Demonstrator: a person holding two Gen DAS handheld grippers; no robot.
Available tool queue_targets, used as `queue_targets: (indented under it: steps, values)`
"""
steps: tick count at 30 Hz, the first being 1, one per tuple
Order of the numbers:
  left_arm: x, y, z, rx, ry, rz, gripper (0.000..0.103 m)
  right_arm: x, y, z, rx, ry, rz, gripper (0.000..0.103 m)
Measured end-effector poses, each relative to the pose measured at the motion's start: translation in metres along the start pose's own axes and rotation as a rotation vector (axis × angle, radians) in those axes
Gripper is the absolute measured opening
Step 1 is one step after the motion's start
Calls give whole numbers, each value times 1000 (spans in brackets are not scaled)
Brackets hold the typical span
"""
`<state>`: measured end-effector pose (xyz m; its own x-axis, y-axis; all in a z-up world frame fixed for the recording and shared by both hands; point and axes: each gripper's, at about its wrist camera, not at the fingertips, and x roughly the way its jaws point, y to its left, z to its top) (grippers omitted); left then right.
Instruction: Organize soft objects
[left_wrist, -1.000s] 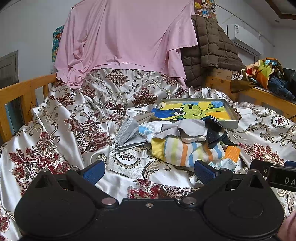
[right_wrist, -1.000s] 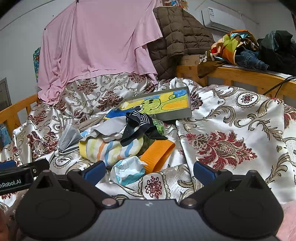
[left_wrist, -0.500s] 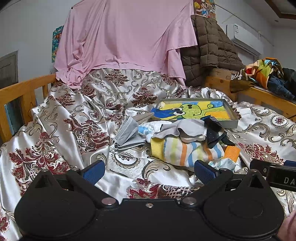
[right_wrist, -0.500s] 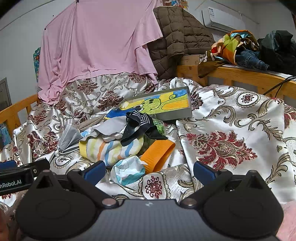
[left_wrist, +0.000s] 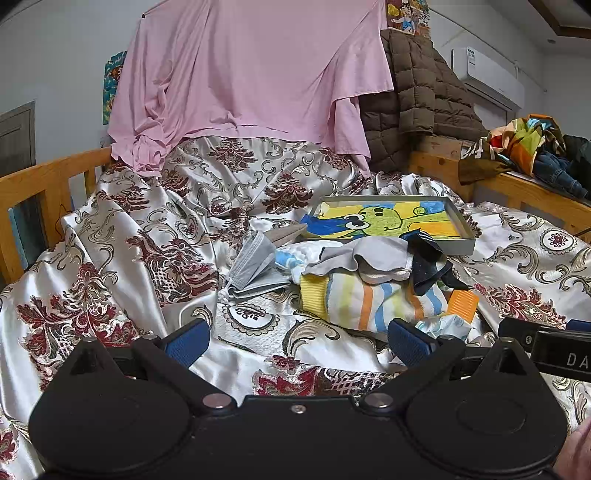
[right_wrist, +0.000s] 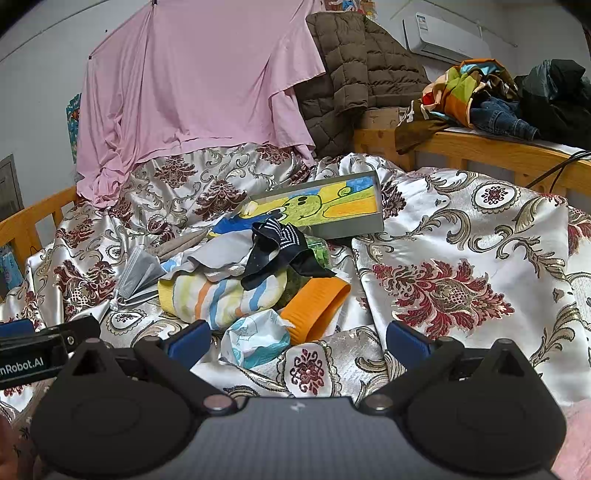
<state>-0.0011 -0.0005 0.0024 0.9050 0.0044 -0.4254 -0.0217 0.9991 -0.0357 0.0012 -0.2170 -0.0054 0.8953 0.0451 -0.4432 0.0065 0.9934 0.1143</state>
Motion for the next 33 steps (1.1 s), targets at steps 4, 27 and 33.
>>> queue_targets:
  steps: [4, 27, 33]
  values:
    - [0, 1, 1, -3, 3, -2, 102, 4, 5, 1, -18, 28, 19, 103]
    - [110, 19, 28, -21, 116, -171, 102, 86, 10, 35, -250, 202, 247, 103]
    - [145, 6, 31, 32, 157, -230, 102, 99, 14, 34, -312, 196, 305, 101]
